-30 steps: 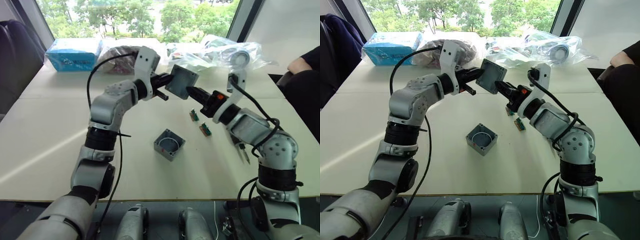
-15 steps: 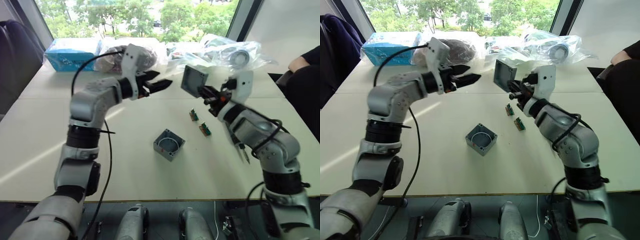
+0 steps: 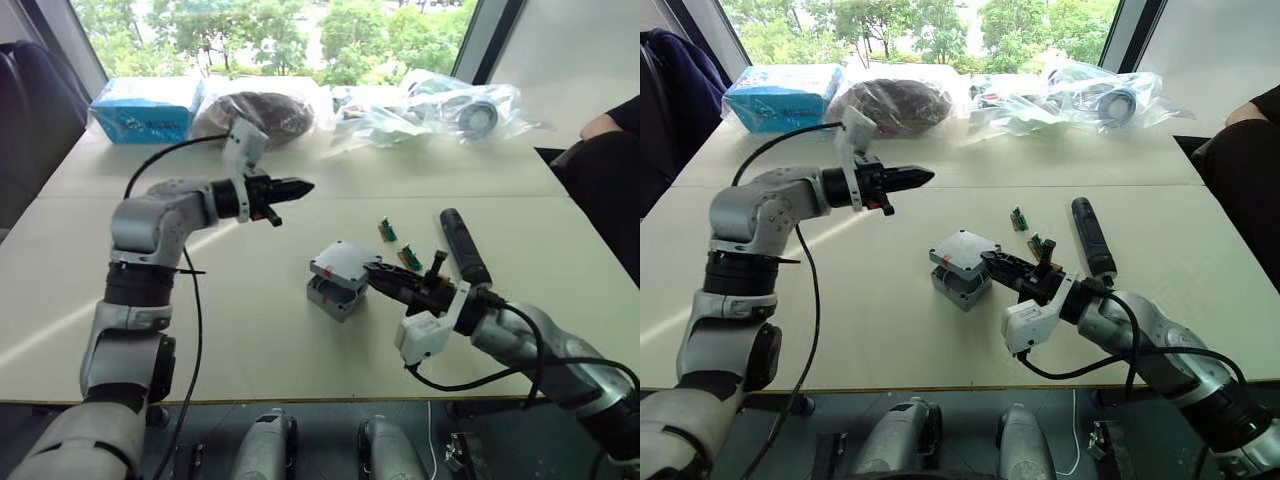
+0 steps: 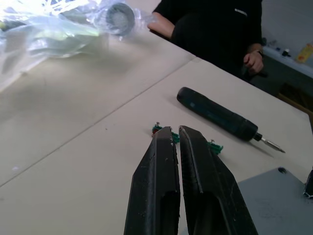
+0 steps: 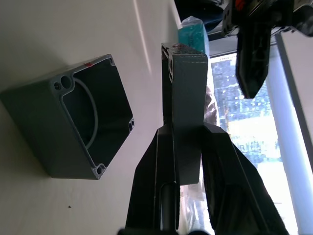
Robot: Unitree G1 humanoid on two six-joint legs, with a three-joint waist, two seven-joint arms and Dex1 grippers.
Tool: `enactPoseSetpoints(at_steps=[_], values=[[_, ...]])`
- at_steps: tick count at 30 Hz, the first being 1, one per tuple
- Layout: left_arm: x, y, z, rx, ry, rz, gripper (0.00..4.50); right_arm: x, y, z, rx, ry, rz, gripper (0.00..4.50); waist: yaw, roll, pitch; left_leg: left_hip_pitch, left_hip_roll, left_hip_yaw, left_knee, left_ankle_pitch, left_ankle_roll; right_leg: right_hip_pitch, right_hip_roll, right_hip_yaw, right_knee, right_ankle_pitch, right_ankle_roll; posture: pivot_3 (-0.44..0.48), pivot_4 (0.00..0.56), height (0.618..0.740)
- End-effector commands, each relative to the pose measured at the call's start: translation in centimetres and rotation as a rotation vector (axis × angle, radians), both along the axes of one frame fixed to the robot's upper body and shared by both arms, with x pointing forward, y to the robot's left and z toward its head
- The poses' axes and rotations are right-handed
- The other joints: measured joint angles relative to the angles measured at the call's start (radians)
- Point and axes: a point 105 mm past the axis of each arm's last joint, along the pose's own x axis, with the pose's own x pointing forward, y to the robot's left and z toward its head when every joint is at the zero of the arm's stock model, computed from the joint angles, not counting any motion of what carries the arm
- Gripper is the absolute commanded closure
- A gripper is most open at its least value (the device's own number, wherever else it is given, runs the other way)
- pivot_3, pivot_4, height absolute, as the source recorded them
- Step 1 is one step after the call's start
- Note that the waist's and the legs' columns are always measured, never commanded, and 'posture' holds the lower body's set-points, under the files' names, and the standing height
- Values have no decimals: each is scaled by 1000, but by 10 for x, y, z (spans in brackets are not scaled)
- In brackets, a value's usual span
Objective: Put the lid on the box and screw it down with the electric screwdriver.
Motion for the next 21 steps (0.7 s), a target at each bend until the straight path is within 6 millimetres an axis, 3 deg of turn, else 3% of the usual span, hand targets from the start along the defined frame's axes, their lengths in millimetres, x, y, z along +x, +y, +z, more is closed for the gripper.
enactPoseSetpoints(at_steps=[1,21], values=[[-8,-10,4,26,-44,-59,4401,4,1,6,-6,-89,8,4392,0,0,0,0,0,0,0,0,0,0,0,0,0,0,0,0,150,740],[-24,-31,-24,140,-76,-187,4401,5,9,-23,-49,-76,-16,4392,0,0,0,0,0,-1,0,-1,2,0,0,0,1,0,0,0,150,740]])
